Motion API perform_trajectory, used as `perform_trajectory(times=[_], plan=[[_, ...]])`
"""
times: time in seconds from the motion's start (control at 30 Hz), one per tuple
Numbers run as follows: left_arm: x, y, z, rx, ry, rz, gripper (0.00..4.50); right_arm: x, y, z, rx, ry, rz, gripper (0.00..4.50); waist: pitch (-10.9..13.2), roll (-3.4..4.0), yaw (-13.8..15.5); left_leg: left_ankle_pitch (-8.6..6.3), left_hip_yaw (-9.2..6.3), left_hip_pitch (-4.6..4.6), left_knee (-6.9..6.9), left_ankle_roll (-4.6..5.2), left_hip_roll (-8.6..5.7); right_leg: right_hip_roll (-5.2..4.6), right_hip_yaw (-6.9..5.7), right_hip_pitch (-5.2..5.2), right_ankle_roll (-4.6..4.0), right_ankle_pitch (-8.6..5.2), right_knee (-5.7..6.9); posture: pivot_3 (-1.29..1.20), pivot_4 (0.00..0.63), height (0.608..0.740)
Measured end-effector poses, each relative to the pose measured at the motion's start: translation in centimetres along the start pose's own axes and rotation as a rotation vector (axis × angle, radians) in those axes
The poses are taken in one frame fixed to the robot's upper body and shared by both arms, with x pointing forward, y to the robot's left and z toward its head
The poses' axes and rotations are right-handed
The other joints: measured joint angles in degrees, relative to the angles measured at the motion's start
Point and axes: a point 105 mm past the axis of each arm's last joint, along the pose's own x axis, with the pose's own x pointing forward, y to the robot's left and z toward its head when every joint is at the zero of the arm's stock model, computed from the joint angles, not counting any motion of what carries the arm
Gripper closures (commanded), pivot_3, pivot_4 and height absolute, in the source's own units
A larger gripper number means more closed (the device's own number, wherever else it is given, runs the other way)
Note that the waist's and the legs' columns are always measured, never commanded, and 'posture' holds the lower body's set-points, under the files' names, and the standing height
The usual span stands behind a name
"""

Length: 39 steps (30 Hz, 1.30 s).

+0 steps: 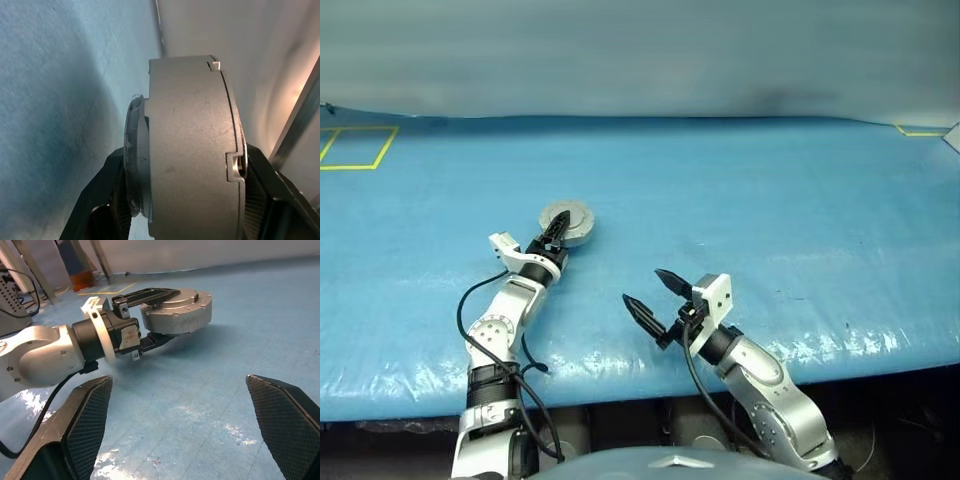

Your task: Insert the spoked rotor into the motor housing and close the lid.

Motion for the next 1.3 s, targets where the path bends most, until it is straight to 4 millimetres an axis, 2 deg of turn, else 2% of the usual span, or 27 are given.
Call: perform_trajectory(times=[0.23, 0.5, 0.57, 0.7, 0.77, 0.9, 1.0, 1.2, 1.3], plan=[[3.1, -0.1, 0.8, 0.050, -0.027, 0.020, 2.08, -0.5, -0.3, -1.7, -0.058, 0.077, 0.004, 0.00, 0.1, -0.13, 0.5, 0.02, -0.05, -0.01, 0.01, -0.02, -0.03, 0.01, -0.02, 0.03, 0.02, 0.01, 0.01, 0.00, 0.150, 0.740], [5.1, 0.3, 1.1, 0.143, -0.046, 0.072, 2.08, -1.0, -0.7, -2.7, -0.050, 0.112, -0.028, 0.00, 0.1, -0.15, 0.4, 0.03, -0.07, 0.10, 0.01, -0.04, -0.03, 0.01, -0.01, 0.12, 0.05, 0.03, 0.04, 0.00, 0.150, 0.740], [5.3, 0.3, 1.1, 0.162, -0.048, 0.076, 1.35, -1.0, -0.7, -2.9, -0.048, 0.119, -0.030, 0.00, 0.1, -0.15, 0.4, 0.05, -0.07, 0.12, 0.04, -0.04, -0.03, 0.01, -0.01, 0.14, 0.07, 0.04, 0.08, 0.00, 0.150, 0.740], [5.8, -0.3, 1.5, 0.230, -0.055, 0.068, 0.16, -0.9, -0.7, -3.1, -0.054, 0.127, -0.028, 0.00, 0.1, -0.15, 0.2, 0.12, -0.07, 0.25, 0.06, -0.03, -0.03, 0.01, 0.00, 0.25, 0.12, 0.08, 0.11, 0.00, 0.150, 0.740], [5.8, -0.5, 2.1, 0.242, -0.070, 0.068, 0.03, -0.8, -0.7, -3.1, -0.057, 0.131, -0.025, 0.00, 0.0, -0.13, -0.1, 0.14, -0.05, 0.34, 0.05, -0.03, -0.03, 0.01, 0.02, 0.32, 0.12, 0.09, 0.14, 0.00, 0.150, 0.740], [5.2, -0.1, 3.4, 0.265, -0.093, 0.088, 0.03, -0.8, -0.8, -3.3, -0.059, 0.147, -0.026, 0.00, 0.0, -0.13, -0.8, 0.14, -0.02, 0.44, -0.01, -0.03, -0.01, 0.01, 0.04, 0.37, 0.12, 0.09, 0.16, 0.00, 0.150, 0.740], [4.0, 0.3, 4.3, 0.298, -0.097, 0.101, 0.03, -0.7, -0.7, -3.4, -0.055, 0.154, -0.023, 0.00, 0.0, -0.14, -1.5, 0.13, 0.07, 0.56, -0.15, -0.03, 0.00, 0.01, 0.14, 0.38, 0.12, 0.08, 0.15, 0.00, 0.150, 0.740], [-0.2, 1.6, 5.5, 0.419, -0.060, 0.156, 0.03, -0.3, -0.6, -3.6, -0.019, 0.160, -0.025, 0.00, -0.1, -0.09, -2.1, 0.11, 0.13, 1.21, -0.28, -0.03, 0.08, 0.03, 0.17, 0.86, 0.01, 0.02, 0.16, 0.00, 0.150, 0.740], [-2.7, 1.9, 5.4, 0.561, 0.001, 0.182, 0.03, -0.1, -0.6, -3.4, -0.010, 0.155, -0.023, 0.00, -0.2, 0.00, -2.1, 0.10, 0.14, 1.25, -0.21, -0.04, 0.08, -0.01, 0.16, 0.92, 0.02, 0.02, 0.15, 0.00, 0.150, 0.740]])
